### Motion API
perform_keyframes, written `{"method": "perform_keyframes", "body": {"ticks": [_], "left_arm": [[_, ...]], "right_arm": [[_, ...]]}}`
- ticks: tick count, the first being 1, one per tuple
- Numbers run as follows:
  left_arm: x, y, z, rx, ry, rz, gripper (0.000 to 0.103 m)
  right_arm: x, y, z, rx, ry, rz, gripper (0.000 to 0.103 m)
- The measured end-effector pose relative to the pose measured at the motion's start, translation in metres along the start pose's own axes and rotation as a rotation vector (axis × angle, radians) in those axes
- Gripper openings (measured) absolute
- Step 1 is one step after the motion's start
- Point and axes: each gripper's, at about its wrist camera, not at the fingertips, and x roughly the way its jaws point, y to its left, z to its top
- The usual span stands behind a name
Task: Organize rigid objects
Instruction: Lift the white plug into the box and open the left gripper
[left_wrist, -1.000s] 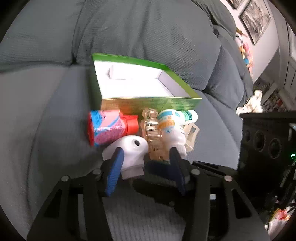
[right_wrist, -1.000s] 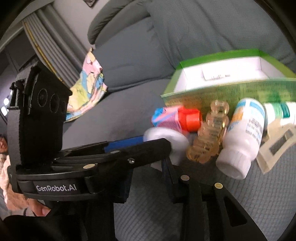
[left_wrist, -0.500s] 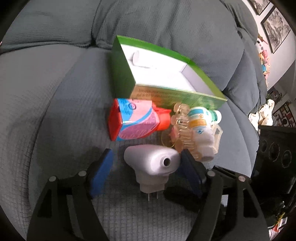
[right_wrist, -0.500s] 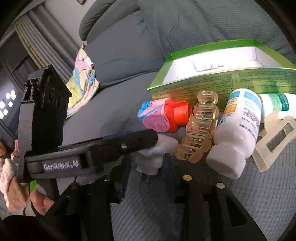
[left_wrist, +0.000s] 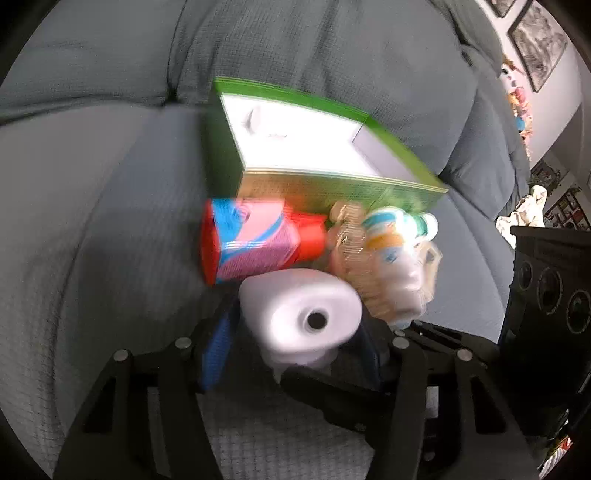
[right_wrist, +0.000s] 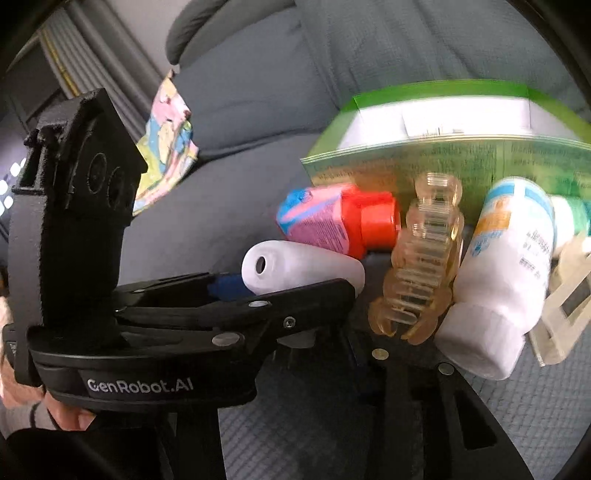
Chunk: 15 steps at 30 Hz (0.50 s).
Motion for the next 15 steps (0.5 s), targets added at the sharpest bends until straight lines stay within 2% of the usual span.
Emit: {"method": "perform_keyframes", "body": {"ticks": [6,15], "left_arm": [[-0.006,-0.021,0.026,0.044,-0.034,-0.015,0.057],[0.015,-0.041,0.079,0.073,-0.059,-0.046,0.056]], "right_arm": [[-0.027,0.010,0.018,-0.049,-0.068,0.005,0.041],[-0.044,-0.018,0.068,-0.028,-0.143,-0.042,0.040]]}}
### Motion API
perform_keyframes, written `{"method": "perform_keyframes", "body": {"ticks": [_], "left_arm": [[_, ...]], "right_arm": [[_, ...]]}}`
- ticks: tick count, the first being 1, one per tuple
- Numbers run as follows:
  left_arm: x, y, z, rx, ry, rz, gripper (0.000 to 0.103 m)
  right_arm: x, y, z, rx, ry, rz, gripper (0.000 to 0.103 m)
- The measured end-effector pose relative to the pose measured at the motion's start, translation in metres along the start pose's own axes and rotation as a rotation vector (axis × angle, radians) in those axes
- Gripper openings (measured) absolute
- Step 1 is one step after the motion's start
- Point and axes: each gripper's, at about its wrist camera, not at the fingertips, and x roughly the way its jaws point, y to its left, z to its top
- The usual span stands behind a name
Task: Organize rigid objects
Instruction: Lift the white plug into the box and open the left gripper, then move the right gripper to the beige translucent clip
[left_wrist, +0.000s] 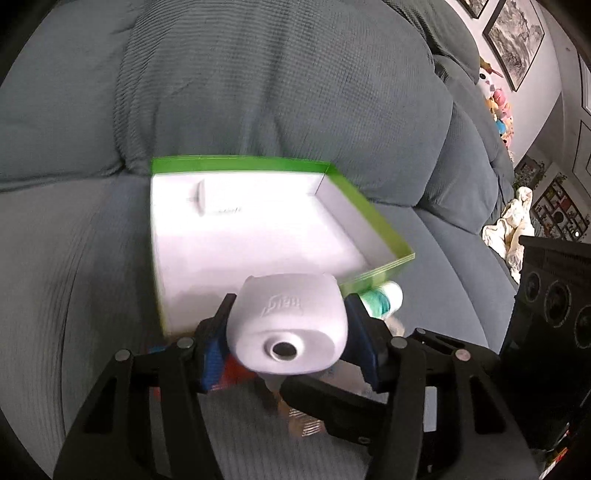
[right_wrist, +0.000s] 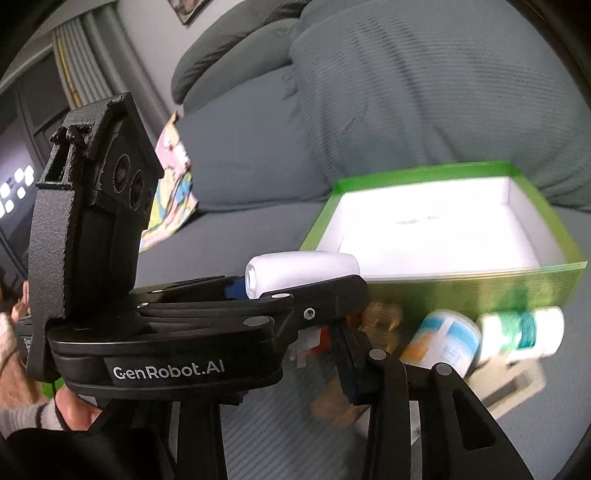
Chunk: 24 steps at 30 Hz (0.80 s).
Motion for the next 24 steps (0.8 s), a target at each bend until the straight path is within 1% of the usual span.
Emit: {"method": "perform_keyframes", "body": {"ticks": [4,7,9,10,12,14,15,17,20,21,22,23,24], "left_arm": [[0.019,0.003,0.024,-0.012,0.010,0.000,0.056],[0.032,0.010,0.034,-0.027,0.032,0.013,0.056],[0.042,0.016,0.041,-0.044,0.054,0.042,0.063],[0.046,0.019,0.043,-0.055,0.062,0.050,0.066],[0.050,0.024,0.047,-0.078,0.077,0.097,0.093],[0.050,0.025,0.047,-0.095,0.073,0.125,0.102],[0.048,0.027,0.046,-0.103,0.070,0.127,0.102],[0.041,0.032,0.042,-0.131,0.065,0.131,0.102],[0.029,0.034,0.037,-0.159,0.054,0.121,0.102],[0.026,0.033,0.036,-0.161,0.050,0.130,0.102],[0.022,0.029,0.035,-0.153,0.046,0.147,0.102],[0.019,0.021,0.034,-0.130,0.040,0.154,0.102],[0.016,0.015,0.034,-0.111,0.036,0.152,0.102]], "right_arm": [[0.012,-0.015,0.030,0.018,-0.016,-0.016,0.040],[0.021,-0.030,0.041,0.042,-0.005,-0.019,0.041],[0.039,-0.044,0.052,0.053,0.015,-0.044,0.041],[0.044,-0.048,0.054,0.056,0.027,-0.055,0.041],[0.049,-0.055,0.061,0.066,0.039,-0.089,0.041],[0.051,-0.061,0.064,0.080,0.045,-0.106,0.042],[0.048,-0.061,0.063,0.086,0.043,-0.113,0.044],[0.041,-0.062,0.059,0.096,0.035,-0.129,0.055],[0.030,-0.061,0.052,0.098,0.030,-0.148,0.057],[0.027,-0.060,0.050,0.098,0.025,-0.155,0.057],[0.020,-0.058,0.047,0.098,0.018,-0.170,0.057],[0.010,-0.055,0.042,0.102,0.004,-0.196,0.057],[0.009,-0.060,0.043,0.107,-0.007,-0.214,0.057]]}}
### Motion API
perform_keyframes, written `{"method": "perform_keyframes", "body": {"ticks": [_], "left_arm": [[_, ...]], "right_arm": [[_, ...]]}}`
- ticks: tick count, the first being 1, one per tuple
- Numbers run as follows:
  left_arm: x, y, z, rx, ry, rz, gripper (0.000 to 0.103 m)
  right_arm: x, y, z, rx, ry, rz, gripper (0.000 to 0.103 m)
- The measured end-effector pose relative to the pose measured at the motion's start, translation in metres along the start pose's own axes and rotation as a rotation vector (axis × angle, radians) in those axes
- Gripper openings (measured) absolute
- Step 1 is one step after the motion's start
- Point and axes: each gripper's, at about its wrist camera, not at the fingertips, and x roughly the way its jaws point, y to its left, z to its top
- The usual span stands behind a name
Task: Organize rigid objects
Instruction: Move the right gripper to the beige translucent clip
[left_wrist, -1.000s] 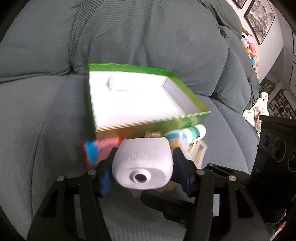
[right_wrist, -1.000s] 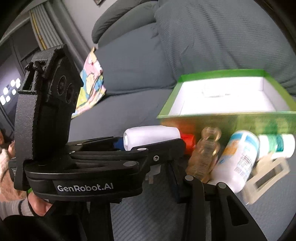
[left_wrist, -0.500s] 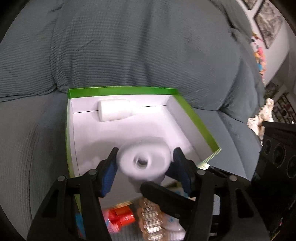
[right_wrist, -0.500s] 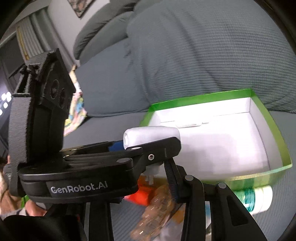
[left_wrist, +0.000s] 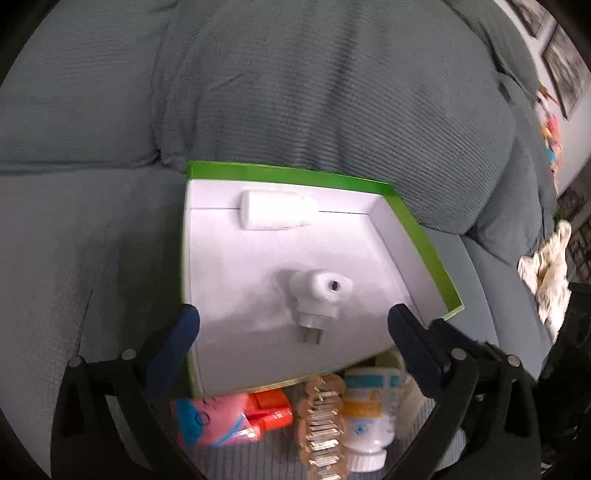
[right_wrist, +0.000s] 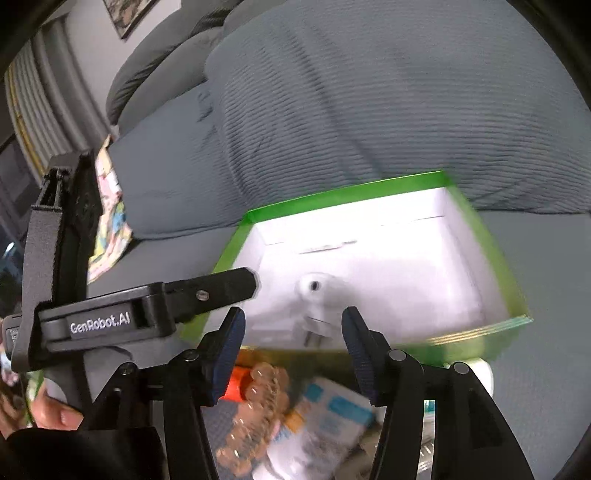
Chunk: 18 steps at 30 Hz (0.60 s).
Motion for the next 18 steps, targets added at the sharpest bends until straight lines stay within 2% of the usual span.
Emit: {"method": "perform_keyframes", "body": {"ticks": [4,9,11,13,15,18], "left_arm": [[-0.014,-0.041,-0.006,0.107,-0.017,-0.049,0.102],[-0.007,-0.114,-0.030,0.273,0.043,-0.148,0.102],[0.000,-0.134,-0.039,0.298,0.069,-0.205,0.102],[0.012,-0.147,-0.047,0.324,0.099,-0.212,0.102],[0.019,-0.152,-0.050,0.343,0.124,-0.195,0.102],[0.011,-0.143,-0.049,0.331,0.098,-0.200,0.102]], "right_arm": [[-0.047,-0.013,-0.014,0.025,-0.060,-0.131,0.057],[-0.109,-0.049,-0.041,0.091,-0.128,-0.282,0.058],[-0.130,-0.066,-0.050,0.129,-0.144,-0.353,0.066],[-0.142,-0.084,-0.058,0.154,-0.135,-0.410,0.072],[-0.147,-0.100,-0.065,0.186,-0.115,-0.442,0.072],[-0.155,-0.107,-0.071,0.222,-0.129,-0.440,0.072]]}}
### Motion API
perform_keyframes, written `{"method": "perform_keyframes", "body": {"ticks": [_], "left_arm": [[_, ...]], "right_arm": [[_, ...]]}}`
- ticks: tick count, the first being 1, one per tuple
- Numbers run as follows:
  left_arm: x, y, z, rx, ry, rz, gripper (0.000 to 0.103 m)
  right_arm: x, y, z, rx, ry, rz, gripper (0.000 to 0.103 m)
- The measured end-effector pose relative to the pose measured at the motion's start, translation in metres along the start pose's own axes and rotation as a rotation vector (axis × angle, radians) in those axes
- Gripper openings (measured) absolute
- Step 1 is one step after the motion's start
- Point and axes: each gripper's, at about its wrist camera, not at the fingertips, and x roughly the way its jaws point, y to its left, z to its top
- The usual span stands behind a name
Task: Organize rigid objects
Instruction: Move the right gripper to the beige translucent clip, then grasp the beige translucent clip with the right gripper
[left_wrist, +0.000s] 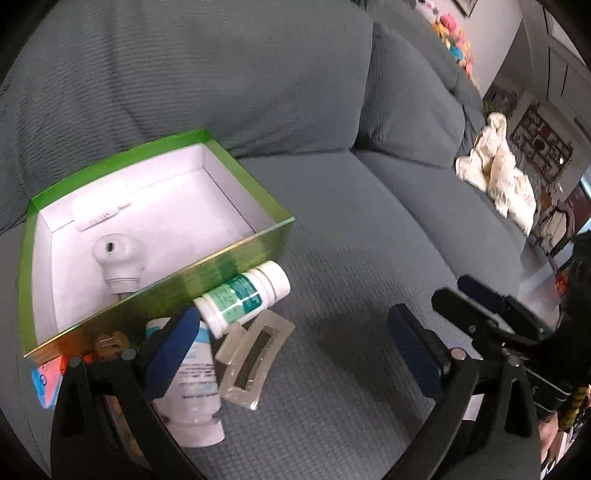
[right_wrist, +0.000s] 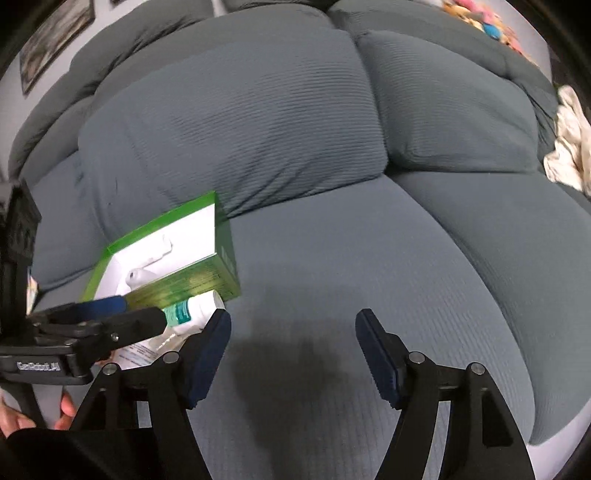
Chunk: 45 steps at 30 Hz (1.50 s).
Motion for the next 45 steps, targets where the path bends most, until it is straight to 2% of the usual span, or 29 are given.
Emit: {"method": "perform_keyframes", "body": {"ticks": [2,4,7,10,13,17,22,26,30,34,41,45], "left_arm": [[-0.016,0.014,-0.005,-0.039,-0.037,0.002,0.102],[-0.031,0.030,-0.014,-0.078,-0.071,0.013,0.102],[-0.051,0.051,-0.031,-0.132,-0.104,0.068,0.102],[-0.064,0.073,-0.045,-0.190,-0.122,0.109,0.102],[-0.072,0.086,-0.062,-0.244,-0.118,0.092,0.102],[-0.076,0.077,-0.081,-0.228,-0.112,0.073,0.102],[-0.068,0.048,-0.100,-0.218,-0.086,0.007,0.100],[-0.055,0.019,-0.108,-0.203,-0.063,-0.064,0.100],[-0.038,0.004,-0.105,-0.199,-0.048,-0.079,0.098],[-0.017,0.003,-0.099,-0.232,-0.031,-0.076,0.092],[0.006,0.009,-0.088,-0.281,-0.051,0.001,0.089],[0.011,0.013,-0.089,-0.280,-0.072,0.052,0.089]], "right_arm": [[-0.002,-0.001,-0.003,0.004,0.007,0.034,0.072],[0.000,0.009,-0.010,-0.001,0.034,0.109,0.072],[0.009,0.029,-0.022,-0.051,0.080,0.176,0.072],[0.016,0.054,-0.036,-0.100,0.121,0.242,0.072],[0.021,0.077,-0.042,-0.151,0.135,0.297,0.072],[0.025,0.084,-0.047,-0.154,0.151,0.321,0.072],[0.031,0.067,-0.047,-0.125,0.171,0.316,0.072],[0.037,0.055,-0.041,-0.112,0.181,0.347,0.072],[0.047,0.047,-0.037,-0.096,0.204,0.404,0.072],[0.060,0.042,-0.032,-0.094,0.228,0.438,0.072],[0.085,0.042,-0.020,-0.099,0.266,0.523,0.072],[0.098,0.051,-0.017,-0.143,0.288,0.539,0.072]]}}
